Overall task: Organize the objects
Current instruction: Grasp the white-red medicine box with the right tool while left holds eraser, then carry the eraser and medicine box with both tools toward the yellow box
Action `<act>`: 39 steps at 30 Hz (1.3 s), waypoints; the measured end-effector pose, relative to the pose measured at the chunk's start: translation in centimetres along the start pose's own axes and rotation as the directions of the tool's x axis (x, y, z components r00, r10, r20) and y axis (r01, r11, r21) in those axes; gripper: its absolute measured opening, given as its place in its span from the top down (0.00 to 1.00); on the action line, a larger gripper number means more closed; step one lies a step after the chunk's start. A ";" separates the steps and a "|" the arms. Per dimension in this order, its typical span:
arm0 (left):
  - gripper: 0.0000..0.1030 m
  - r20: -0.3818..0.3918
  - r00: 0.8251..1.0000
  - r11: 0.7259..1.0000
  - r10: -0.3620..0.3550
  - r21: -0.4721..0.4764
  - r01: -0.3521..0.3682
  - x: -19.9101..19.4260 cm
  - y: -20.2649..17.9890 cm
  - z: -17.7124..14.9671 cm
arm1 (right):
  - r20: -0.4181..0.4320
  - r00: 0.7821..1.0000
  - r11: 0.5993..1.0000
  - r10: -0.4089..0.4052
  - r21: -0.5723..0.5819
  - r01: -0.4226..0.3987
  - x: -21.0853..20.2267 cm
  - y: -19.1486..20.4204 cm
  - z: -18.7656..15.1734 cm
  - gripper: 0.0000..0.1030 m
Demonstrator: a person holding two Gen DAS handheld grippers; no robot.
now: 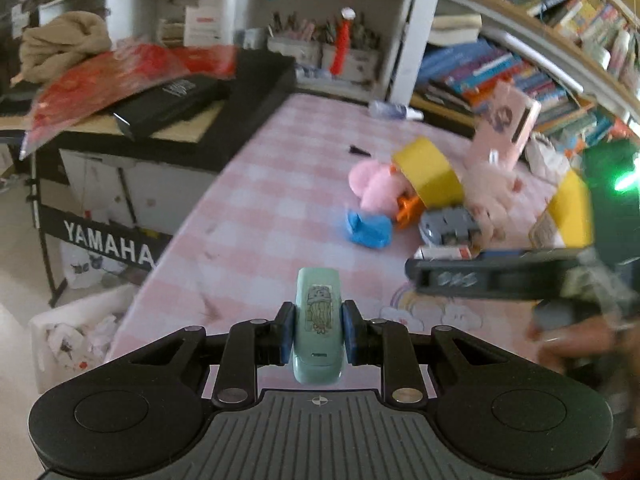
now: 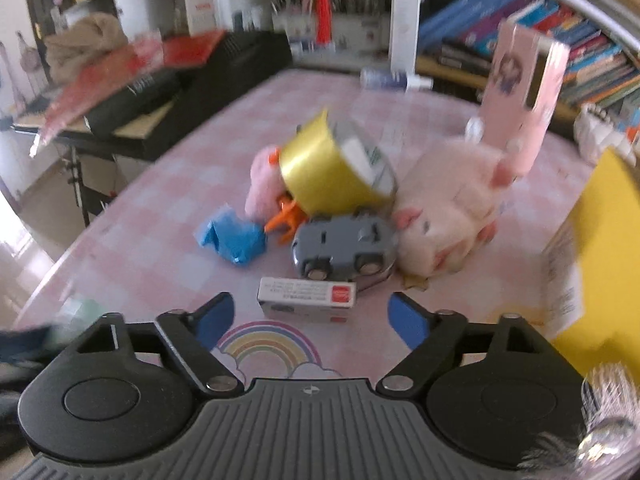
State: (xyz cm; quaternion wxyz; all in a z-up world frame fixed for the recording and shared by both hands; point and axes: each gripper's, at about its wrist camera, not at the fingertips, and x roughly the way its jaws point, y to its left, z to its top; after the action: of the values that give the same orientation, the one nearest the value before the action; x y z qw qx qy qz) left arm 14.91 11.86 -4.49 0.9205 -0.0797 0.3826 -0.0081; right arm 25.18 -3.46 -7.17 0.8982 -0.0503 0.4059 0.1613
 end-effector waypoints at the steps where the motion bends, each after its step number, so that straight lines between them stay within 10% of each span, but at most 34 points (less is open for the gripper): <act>1: 0.78 0.003 1.000 1.000 0.002 0.001 -0.002 -0.2 -0.1 0.2 | -0.001 1.000 1.000 -0.008 -0.001 0.008 0.5 0.1 -0.1 0.25; 5: 0.78 0.010 1.000 1.000 -0.004 0.007 0.004 -0.9 -0.4 0.3 | -0.007 1.000 1.000 -0.029 0.001 0.029 1.9 0.2 -0.3 0.49; 20: 0.78 0.081 0.983 0.985 -0.166 0.060 0.162 -5.2 -2.6 1.2 | 0.070 0.997 0.999 0.030 0.026 -0.032 -9.6 -2.7 -1.4 0.50; 39: 0.78 -0.047 0.944 0.926 -0.326 0.185 0.329 -11.2 -5.8 -7.9 | 0.098 0.988 0.976 -0.121 0.192 0.101 -21.6 -1.3 -13.5 0.50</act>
State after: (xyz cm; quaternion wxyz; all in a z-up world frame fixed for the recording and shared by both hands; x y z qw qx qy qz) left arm 1.67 5.92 -1.20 0.9067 -0.0541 0.3683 -0.1985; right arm 2.62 -13.09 -0.14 0.9274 0.0206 0.3661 0.0746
